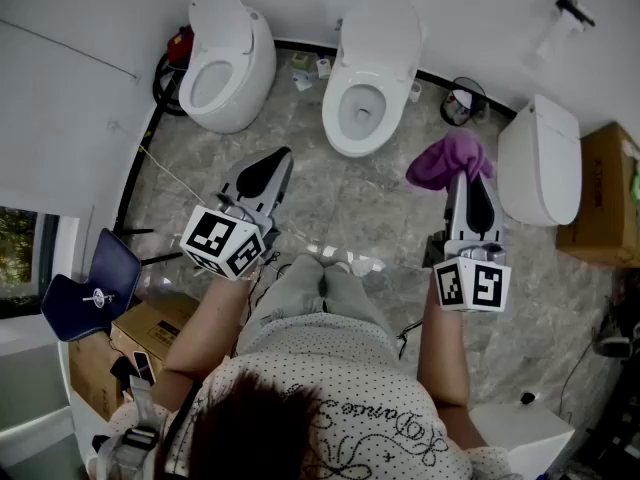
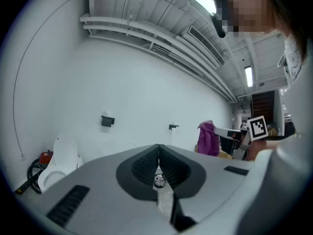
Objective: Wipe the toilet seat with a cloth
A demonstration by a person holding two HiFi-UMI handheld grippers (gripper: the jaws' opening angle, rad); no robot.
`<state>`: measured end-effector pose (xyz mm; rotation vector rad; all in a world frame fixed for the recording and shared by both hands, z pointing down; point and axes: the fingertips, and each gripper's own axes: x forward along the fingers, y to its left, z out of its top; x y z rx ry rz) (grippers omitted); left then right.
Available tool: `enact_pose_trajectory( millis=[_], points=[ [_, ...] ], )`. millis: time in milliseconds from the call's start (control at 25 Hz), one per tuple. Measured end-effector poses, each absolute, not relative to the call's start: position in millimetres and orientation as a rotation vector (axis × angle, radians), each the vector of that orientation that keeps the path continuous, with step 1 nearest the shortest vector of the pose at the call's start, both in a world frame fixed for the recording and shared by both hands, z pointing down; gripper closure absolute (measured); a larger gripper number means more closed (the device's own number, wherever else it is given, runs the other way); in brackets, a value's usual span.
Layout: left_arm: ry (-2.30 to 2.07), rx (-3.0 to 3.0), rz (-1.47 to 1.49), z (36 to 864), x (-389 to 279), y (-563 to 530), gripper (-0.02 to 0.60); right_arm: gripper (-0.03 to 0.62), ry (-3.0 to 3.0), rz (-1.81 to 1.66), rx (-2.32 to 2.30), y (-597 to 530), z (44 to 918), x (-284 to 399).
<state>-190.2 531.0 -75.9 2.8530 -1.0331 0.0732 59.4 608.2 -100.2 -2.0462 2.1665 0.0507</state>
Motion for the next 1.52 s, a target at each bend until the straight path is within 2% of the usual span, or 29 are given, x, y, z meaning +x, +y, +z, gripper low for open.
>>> enact_pose_trajectory(
  millis=[920,1520],
  points=[
    [-1.082,2.83,0.092,-67,-174,484,0.577,0.528,2.196,0.0,-1.971,564,-98,66],
    [-0.981,2.841,0.07,-55,-162,315,0.577,0.528,2.171,-0.011,-2.059,415,-89,62]
  ],
)
